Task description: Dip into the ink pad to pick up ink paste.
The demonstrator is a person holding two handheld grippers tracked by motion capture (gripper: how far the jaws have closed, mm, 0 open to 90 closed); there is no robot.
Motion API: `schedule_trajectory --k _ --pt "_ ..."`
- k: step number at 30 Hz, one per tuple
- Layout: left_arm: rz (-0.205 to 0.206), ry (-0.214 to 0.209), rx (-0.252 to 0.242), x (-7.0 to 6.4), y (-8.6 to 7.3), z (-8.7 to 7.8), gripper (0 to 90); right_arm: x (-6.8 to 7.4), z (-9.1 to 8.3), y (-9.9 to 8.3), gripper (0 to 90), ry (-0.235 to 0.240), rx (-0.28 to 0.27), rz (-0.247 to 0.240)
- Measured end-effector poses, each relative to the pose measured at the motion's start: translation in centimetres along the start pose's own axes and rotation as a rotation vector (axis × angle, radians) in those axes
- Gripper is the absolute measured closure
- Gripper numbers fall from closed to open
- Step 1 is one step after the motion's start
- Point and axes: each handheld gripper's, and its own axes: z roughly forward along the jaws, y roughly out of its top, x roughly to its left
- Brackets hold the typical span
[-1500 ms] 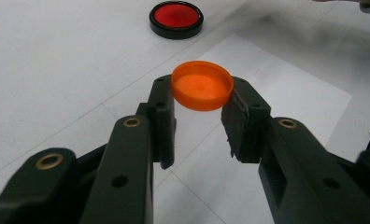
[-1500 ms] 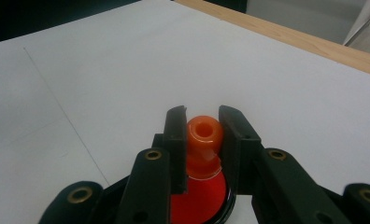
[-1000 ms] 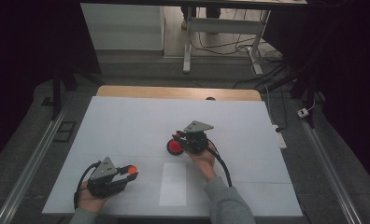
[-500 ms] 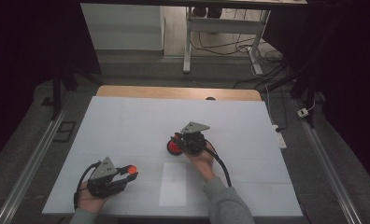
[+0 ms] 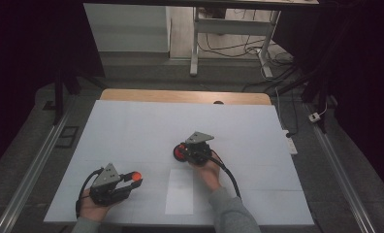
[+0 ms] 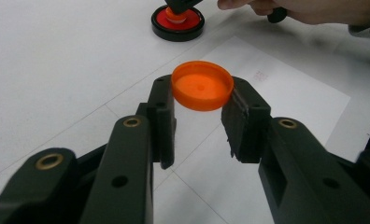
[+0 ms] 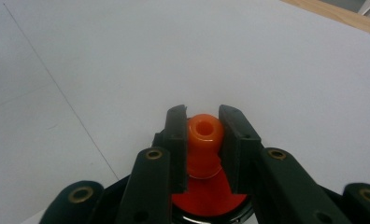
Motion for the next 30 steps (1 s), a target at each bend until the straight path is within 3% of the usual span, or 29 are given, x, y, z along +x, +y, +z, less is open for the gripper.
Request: schedule_trajectory --k 25,28,30 --pt "-0.004 0.003 0.001 0.1 -0.1 -0.1 65.3 -0.1 0.0 -0.1 73.1 0.006 -0.008 0.025" --pt "-0.006 0.005 0.000 0.1 -0.1 -0.1 65.3 -0.5 -0.1 0.1 72.8 0.027 -0.008 0.046" --pt "-0.008 0.005 0.000 0.2 -0.1 -0.1 65.3 -1.0 -1.0 0.3 72.8 0.043 -0.088 0.116"
